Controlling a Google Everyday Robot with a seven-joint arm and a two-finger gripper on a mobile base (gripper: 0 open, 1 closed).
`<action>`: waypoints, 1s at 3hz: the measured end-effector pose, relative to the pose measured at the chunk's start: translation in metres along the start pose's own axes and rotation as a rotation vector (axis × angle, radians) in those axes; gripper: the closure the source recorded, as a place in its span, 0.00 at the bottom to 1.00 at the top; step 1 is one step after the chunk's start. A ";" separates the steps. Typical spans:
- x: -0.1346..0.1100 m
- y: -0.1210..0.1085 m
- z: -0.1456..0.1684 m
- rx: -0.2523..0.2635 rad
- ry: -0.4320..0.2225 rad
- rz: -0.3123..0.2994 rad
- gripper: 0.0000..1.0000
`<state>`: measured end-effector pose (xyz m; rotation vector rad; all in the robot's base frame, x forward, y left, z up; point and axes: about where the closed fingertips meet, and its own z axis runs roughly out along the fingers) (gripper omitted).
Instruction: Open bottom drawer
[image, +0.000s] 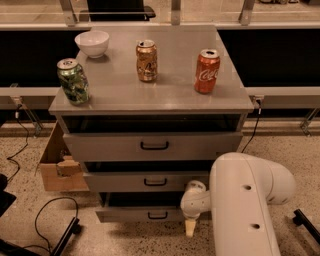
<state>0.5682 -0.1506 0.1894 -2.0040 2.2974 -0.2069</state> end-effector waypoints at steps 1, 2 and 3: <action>0.000 0.000 0.000 0.000 0.000 0.000 0.00; -0.006 0.029 0.008 -0.070 -0.016 0.032 0.17; -0.022 0.081 0.019 -0.199 -0.052 0.061 0.42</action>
Offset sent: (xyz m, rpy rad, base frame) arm -0.0905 0.0336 -0.0407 0.1098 0.2368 -0.1111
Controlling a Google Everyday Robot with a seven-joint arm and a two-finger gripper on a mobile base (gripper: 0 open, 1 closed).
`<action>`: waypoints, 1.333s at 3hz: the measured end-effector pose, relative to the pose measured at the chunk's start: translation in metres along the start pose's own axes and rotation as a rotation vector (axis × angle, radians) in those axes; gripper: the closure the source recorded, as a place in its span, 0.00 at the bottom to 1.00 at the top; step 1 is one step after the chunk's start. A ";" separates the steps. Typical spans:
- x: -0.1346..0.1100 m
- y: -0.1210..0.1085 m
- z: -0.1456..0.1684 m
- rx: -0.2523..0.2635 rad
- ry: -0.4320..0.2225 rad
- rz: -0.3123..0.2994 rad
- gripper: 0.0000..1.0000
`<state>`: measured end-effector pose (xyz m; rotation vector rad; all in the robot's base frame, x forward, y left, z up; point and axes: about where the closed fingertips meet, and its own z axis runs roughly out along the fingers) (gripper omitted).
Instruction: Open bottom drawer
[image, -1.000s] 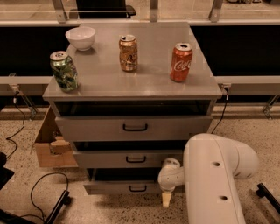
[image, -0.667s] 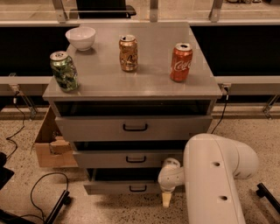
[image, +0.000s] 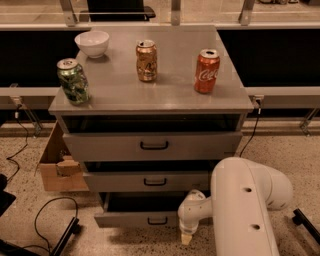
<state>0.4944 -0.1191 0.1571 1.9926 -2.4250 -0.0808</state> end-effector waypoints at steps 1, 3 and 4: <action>0.000 0.000 -0.002 0.000 0.000 0.000 0.63; -0.003 0.012 -0.007 -0.017 0.004 0.006 1.00; -0.006 0.030 -0.017 -0.025 0.016 0.026 1.00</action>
Offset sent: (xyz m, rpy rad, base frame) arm -0.1055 0.0502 0.0600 -0.0084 0.1613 -0.0471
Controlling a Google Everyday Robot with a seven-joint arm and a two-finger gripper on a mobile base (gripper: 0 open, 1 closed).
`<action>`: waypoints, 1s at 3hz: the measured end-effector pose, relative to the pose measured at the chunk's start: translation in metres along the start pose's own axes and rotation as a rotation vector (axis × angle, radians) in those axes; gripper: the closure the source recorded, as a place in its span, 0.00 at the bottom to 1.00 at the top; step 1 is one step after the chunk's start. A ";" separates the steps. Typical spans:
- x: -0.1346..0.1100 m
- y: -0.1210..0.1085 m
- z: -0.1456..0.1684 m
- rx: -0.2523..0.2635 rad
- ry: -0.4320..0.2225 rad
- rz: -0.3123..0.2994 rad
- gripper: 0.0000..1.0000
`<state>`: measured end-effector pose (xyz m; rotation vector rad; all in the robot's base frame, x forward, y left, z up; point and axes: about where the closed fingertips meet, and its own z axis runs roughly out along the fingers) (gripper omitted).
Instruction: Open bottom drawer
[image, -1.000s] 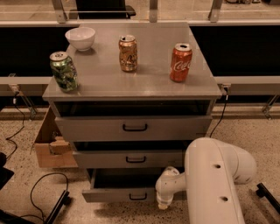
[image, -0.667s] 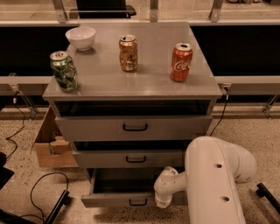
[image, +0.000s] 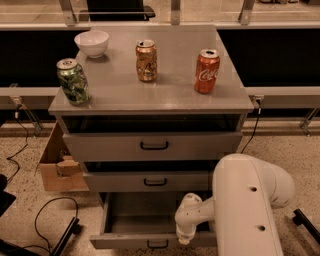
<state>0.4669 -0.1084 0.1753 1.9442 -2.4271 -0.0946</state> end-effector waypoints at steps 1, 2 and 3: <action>0.000 0.000 0.001 0.000 0.000 0.000 1.00; 0.003 0.010 -0.002 0.006 0.006 0.018 1.00; 0.003 0.010 -0.001 0.006 0.006 0.018 1.00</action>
Offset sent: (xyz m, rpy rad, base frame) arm -0.2144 -0.0111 0.0656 -0.1527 -0.0840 -0.3379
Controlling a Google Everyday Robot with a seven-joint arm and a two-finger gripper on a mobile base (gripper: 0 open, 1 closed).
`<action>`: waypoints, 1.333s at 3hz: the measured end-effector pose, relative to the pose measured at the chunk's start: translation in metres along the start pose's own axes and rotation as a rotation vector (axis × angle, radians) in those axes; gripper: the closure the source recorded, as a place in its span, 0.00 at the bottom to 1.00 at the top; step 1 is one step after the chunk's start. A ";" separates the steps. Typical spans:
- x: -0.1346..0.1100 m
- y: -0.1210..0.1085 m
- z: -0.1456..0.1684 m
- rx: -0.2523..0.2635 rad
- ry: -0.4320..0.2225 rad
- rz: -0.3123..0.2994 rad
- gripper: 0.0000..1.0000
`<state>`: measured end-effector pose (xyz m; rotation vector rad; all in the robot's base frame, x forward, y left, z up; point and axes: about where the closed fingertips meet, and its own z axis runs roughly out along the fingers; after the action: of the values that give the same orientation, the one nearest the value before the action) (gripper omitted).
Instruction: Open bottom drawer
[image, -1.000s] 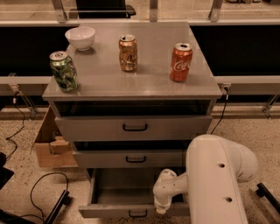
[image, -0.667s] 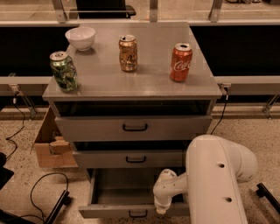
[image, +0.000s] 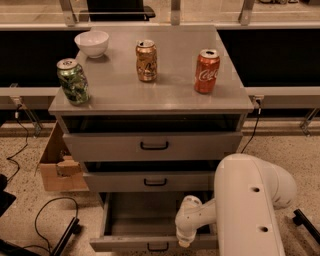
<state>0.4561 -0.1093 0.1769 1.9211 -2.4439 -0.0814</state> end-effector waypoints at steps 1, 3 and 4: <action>0.005 0.011 -0.001 0.003 0.000 0.014 1.00; 0.010 0.026 -0.004 0.013 -0.001 0.027 1.00; 0.010 0.026 -0.003 0.013 -0.001 0.027 1.00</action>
Offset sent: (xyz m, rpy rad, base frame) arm -0.4091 -0.0487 0.1031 -0.0649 -0.2151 -0.3709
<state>0.4289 -0.1132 0.1815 1.8934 -2.4759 -0.0659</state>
